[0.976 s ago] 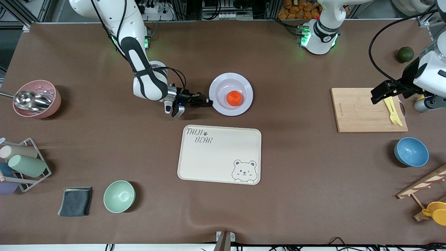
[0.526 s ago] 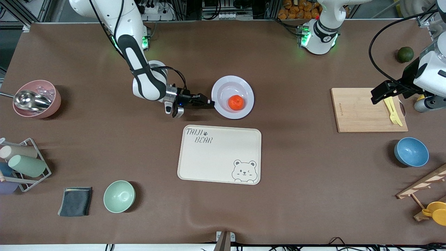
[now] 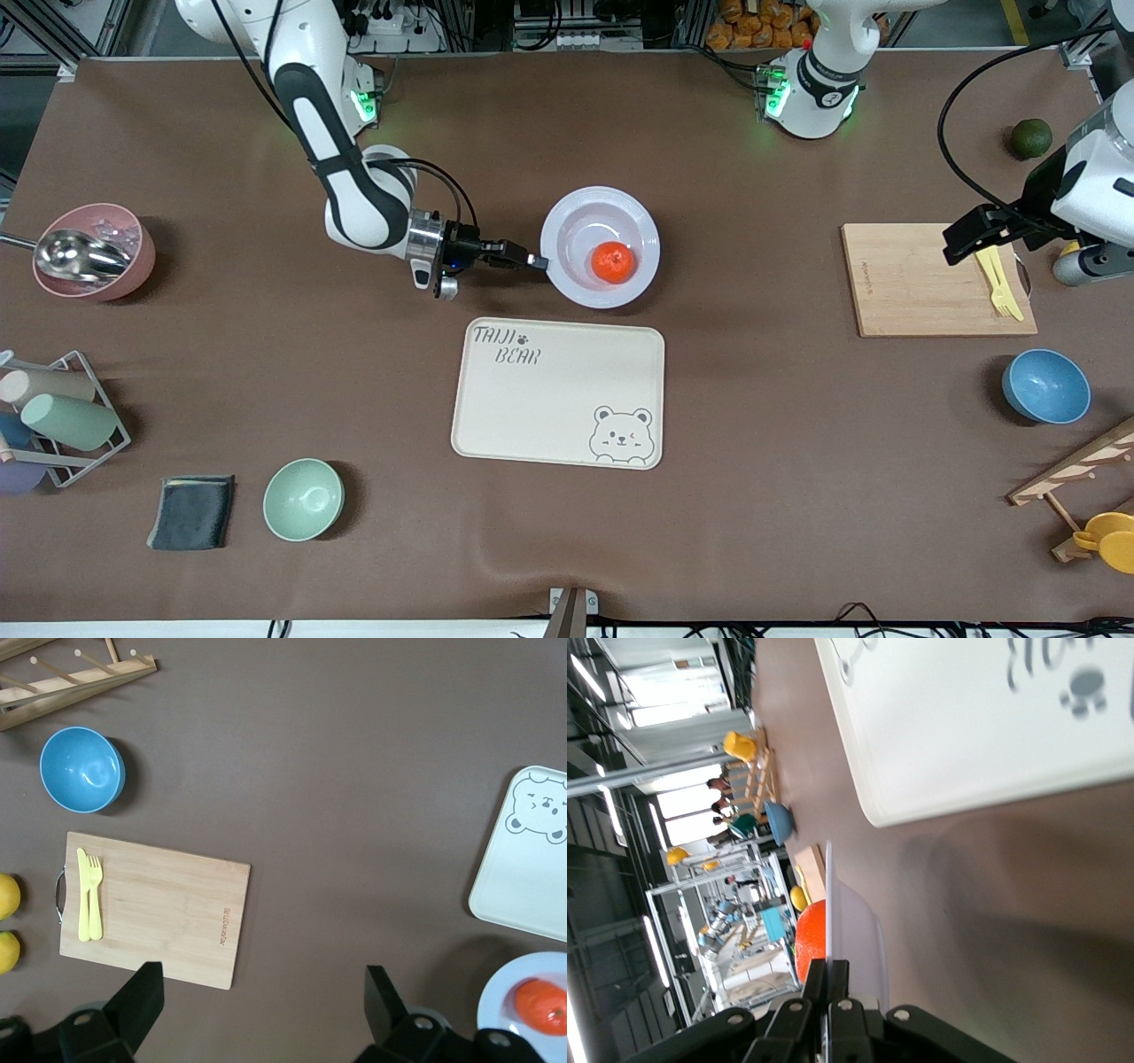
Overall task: Place orange and plate with both arms
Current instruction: 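Slide the plate with the right gripper onto the bear tray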
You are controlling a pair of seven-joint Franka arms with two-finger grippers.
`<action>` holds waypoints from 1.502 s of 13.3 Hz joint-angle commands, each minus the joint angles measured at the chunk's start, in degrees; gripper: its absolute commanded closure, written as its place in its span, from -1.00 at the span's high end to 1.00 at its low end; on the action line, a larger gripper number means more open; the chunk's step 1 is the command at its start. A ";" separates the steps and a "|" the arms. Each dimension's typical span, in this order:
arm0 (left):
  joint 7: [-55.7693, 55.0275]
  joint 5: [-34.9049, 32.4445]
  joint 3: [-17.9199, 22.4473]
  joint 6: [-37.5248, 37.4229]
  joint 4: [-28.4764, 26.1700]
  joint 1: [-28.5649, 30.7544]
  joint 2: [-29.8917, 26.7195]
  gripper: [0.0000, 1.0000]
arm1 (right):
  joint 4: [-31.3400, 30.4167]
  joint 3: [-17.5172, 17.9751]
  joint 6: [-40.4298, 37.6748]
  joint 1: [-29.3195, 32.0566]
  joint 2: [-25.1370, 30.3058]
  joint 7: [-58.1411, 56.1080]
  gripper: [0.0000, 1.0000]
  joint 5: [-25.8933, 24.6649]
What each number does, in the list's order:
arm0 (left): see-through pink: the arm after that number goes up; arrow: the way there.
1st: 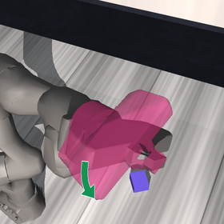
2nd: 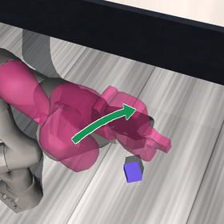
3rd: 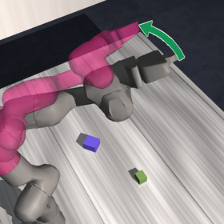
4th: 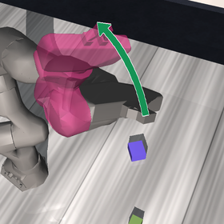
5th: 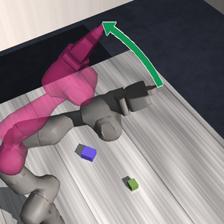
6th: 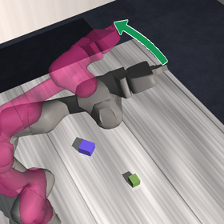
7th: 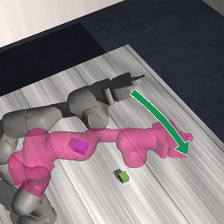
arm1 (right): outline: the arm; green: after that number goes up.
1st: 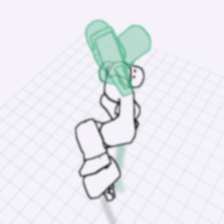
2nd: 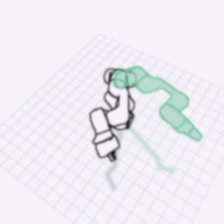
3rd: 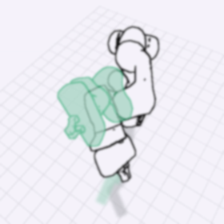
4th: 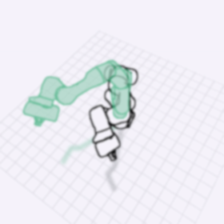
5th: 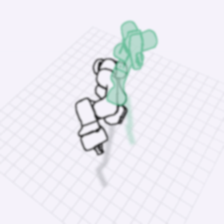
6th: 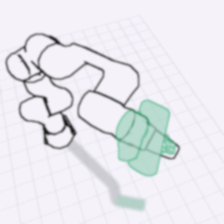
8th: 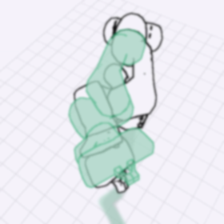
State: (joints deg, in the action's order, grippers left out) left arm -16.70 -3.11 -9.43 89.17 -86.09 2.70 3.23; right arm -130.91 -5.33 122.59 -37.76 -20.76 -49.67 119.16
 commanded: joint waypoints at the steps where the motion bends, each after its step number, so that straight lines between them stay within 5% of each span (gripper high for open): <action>1: 1.40 1.18 0.29 0.47 -1.09 -0.50 -1.20 1.00 | 1.70 0.15 -0.07 3.82 1.25 1.42 -1.00 1.25; 4: 1.31 1.09 0.20 0.47 -1.18 -0.76 -0.76 1.00 | 7.75 0.06 -0.07 9.01 -1.46 1.60 -1.00 0.98; 9: 1.49 1.00 0.20 0.47 -1.27 -0.59 -0.68 1.00 | 21.82 0.06 -0.59 14.46 -14.11 0.20 -1.00 0.19; 20: 2.02 0.74 0.28 0.56 -1.44 -0.68 0.11 1.00 | 25.09 0.24 0.37 12.01 -21.07 -10.61 -1.00 0.80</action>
State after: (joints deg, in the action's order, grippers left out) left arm -16.23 -3.11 -9.46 89.22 -87.31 2.16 3.53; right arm -107.68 -5.33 122.73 -25.22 -40.29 -58.33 119.09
